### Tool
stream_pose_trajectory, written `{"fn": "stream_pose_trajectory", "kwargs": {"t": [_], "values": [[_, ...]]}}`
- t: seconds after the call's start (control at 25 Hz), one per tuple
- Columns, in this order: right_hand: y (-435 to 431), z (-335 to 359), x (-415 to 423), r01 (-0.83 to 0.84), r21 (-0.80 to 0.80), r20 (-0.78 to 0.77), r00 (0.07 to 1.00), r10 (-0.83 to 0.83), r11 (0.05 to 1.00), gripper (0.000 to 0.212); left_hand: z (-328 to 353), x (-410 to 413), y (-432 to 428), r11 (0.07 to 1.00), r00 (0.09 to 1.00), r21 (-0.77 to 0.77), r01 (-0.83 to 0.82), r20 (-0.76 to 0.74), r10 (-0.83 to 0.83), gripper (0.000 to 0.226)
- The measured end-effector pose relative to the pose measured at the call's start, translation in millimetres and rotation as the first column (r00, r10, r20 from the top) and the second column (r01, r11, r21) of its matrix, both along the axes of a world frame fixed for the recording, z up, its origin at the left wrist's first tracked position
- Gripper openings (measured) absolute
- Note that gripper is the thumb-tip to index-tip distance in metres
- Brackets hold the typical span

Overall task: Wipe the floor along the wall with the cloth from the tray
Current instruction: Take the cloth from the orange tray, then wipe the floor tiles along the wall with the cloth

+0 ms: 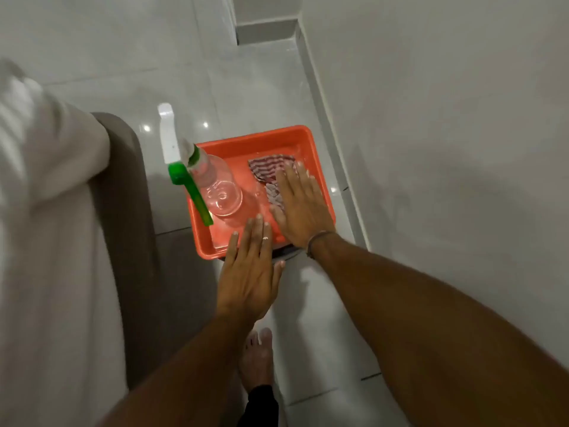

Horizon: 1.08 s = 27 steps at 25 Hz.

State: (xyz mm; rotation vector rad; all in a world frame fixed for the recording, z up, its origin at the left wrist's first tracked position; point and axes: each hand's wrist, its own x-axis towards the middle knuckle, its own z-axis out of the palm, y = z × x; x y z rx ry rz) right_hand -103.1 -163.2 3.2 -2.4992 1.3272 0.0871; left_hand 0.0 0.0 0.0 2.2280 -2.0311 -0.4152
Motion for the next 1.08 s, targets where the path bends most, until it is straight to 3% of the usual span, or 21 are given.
{"fn": "stream_pose_trajectory", "kwargs": {"t": [0.2,0.44,0.52,0.64,0.76,0.84,0.96,1.08], "values": [[-22,-33,14,0.025,0.136,-0.058,0.998,-0.018,0.99,0.067,-25,7,-9,0.999,0.999,0.007,-0.04,-0.035,0.04,0.075],[-29,-28,19,0.015,0.083,-0.117,0.993,-0.005,0.996,0.065,-24,5,-13,0.996,0.996,0.039,-0.074,-0.039,0.076,0.076],[-28,-19,13,0.02,0.065,-0.073,0.997,-0.015,0.998,0.06,-22,2,-12,0.996,0.996,0.051,-0.079,-0.026,0.081,0.077],[-13,9,1,0.125,-0.025,0.121,0.985,-0.121,0.992,0.055,-13,-4,-1,0.996,0.997,0.048,-0.072,-0.009,0.073,0.078],[34,52,-23,0.221,-0.12,0.341,0.925,-0.169,0.968,0.053,-2,-21,18,0.999,1.0,0.028,-0.029,0.011,0.028,0.078],[80,80,-54,0.277,-0.113,0.405,0.89,-0.211,0.954,0.054,4,-39,38,0.999,1.0,0.026,-0.018,0.022,0.018,0.079],[158,81,-117,0.35,-0.097,0.371,0.881,-0.292,0.932,0.055,1,-71,83,0.997,0.999,0.073,-0.028,0.04,0.025,0.078],[227,30,-185,0.396,0.099,0.254,0.877,-0.408,0.913,0.058,-19,-98,131,0.989,0.999,0.143,-0.026,0.042,0.02,0.079]]}}
